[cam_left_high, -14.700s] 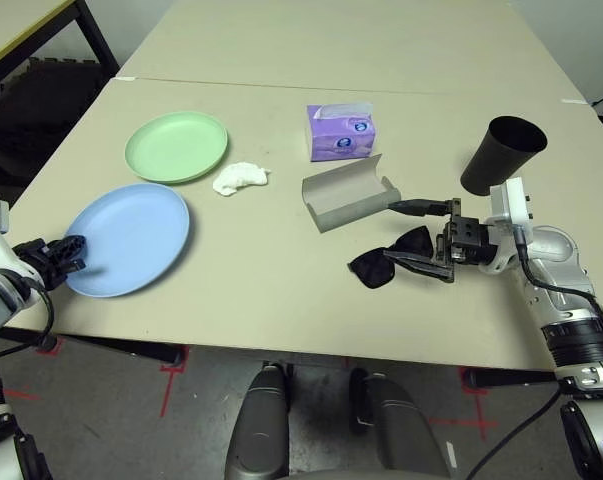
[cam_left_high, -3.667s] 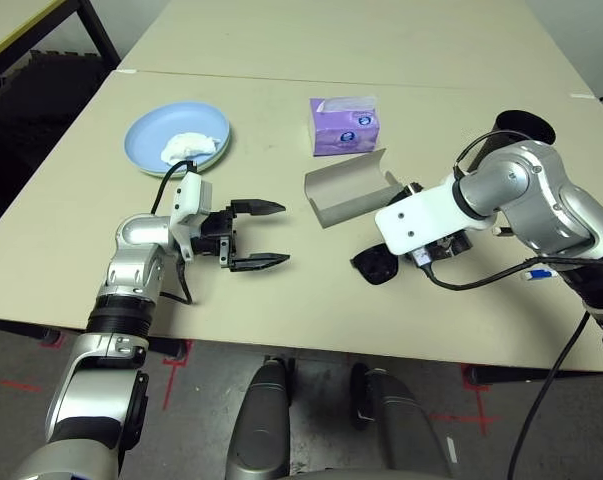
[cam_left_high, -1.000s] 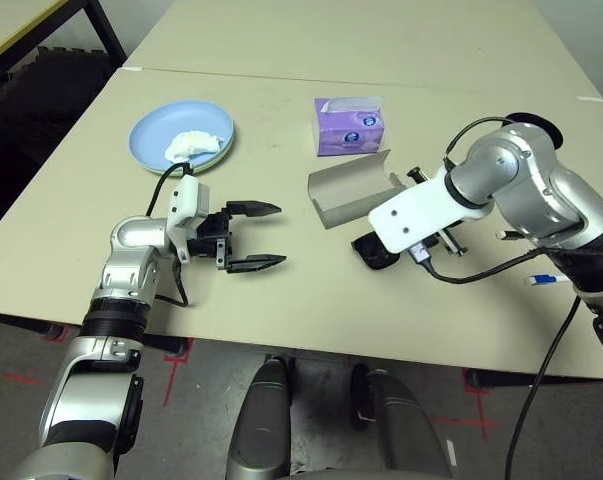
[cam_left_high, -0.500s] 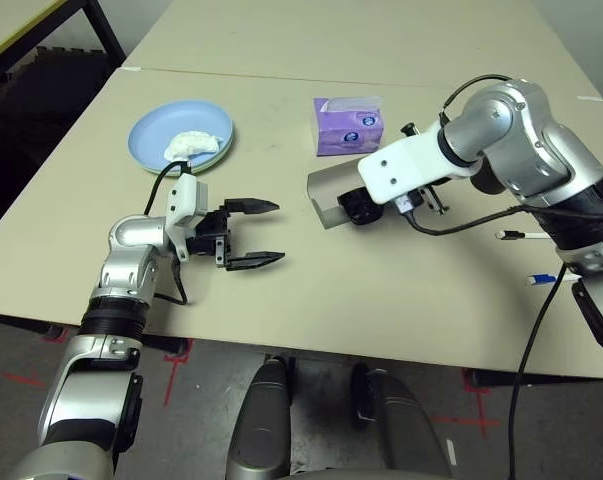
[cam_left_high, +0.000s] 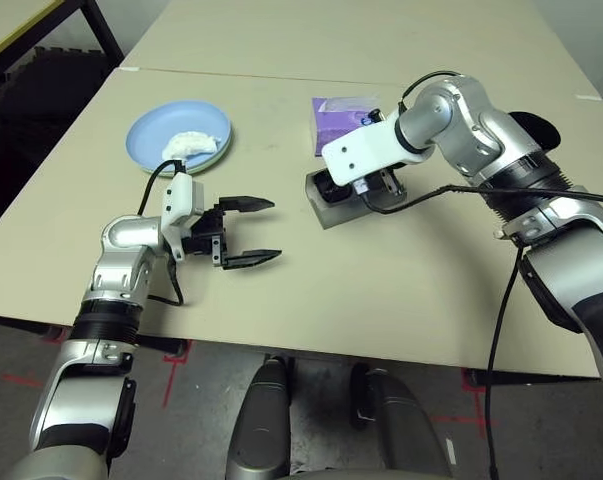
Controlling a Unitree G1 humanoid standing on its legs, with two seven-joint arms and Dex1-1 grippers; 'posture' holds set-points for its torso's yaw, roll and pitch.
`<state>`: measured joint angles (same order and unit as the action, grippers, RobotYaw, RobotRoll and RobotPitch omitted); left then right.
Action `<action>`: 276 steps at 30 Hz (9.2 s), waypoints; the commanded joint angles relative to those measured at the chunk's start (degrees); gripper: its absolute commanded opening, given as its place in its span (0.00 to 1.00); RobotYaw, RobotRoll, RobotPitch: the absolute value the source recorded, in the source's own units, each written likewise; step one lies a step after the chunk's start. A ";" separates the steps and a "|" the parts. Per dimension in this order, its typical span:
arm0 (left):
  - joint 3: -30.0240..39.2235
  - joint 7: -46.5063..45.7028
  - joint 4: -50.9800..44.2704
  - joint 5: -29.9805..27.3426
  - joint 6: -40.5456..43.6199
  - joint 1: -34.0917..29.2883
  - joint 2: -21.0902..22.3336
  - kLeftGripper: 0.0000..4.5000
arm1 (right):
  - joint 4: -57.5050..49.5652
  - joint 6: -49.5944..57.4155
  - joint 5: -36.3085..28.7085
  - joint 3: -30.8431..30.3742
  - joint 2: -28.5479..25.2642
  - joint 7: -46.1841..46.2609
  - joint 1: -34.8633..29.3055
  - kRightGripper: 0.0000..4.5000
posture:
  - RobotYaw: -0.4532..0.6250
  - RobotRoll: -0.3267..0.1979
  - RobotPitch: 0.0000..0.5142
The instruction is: Organize and tidy the items on the table.
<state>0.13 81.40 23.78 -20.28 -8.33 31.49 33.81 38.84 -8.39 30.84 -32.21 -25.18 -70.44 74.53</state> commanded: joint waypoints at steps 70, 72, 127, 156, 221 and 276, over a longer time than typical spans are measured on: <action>-0.46 1.06 3.45 0.50 -0.59 2.69 0.50 1.00 | -26.16 26.75 -23.97 20.84 -4.82 -2.47 -22.17 1.00 | 0.61 0.62 0.33; -0.57 1.21 4.05 0.66 -0.66 3.18 0.47 1.00 | -30.10 30.84 -27.35 23.72 -4.05 -0.28 -26.09 1.00 | 0.61 0.62 0.33; 0.43 -8.90 30.77 8.85 -12.06 19.29 -5.60 0.35 | -27.46 5.08 -50.91 41.52 -2.80 13.56 -57.05 1.00 | 0.50 0.62 0.37; 0.27 -17.62 39.93 15.45 -13.62 25.92 -9.84 0.01 | -32.82 6.40 -51.85 40.68 -2.97 15.54 -60.38 1.00 | 0.47 0.62 0.39; -0.68 4.98 8.96 2.74 1.18 12.14 -9.22 0.90 | -29.21 6.77 -51.83 39.42 -4.80 15.04 -54.98 1.00 | 0.50 0.62 0.38; -2.29 2.27 -0.37 1.11 2.13 5.82 -9.32 0.99 | -22.46 -0.60 -12.70 10.52 -38.04 -16.78 -35.41 1.00 | 0.52 0.62 0.52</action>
<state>-1.28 83.51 25.07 -18.72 -6.43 38.14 23.96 15.85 -8.51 17.97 -21.70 -63.38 -86.92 39.80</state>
